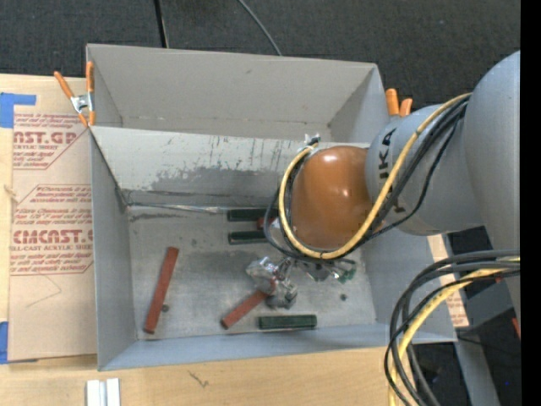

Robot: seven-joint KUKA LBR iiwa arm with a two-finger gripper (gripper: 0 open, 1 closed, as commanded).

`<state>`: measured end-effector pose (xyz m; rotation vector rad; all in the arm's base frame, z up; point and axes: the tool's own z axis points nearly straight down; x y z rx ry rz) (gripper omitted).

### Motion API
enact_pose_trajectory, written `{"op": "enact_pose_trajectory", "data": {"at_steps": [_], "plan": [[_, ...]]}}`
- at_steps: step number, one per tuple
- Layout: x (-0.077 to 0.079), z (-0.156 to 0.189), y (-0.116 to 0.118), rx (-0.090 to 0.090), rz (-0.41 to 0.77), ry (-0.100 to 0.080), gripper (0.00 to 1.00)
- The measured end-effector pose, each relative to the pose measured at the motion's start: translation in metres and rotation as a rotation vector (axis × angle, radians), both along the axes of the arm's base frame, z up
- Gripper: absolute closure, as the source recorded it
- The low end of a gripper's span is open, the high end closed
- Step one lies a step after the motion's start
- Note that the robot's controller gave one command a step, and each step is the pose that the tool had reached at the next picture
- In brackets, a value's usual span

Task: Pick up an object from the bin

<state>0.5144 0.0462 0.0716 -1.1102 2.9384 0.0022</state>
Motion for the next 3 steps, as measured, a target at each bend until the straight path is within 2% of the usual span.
{"op": "enact_pose_trajectory", "data": {"at_steps": [1,2,3], "plan": [[0.0,0.0,0.0,0.0,-0.001,0.0,1.0],[-0.034,0.043,0.041,0.0,0.086,0.001,0.0],[-0.034,0.042,0.041,0.0,0.086,0.001,0.0]]}}
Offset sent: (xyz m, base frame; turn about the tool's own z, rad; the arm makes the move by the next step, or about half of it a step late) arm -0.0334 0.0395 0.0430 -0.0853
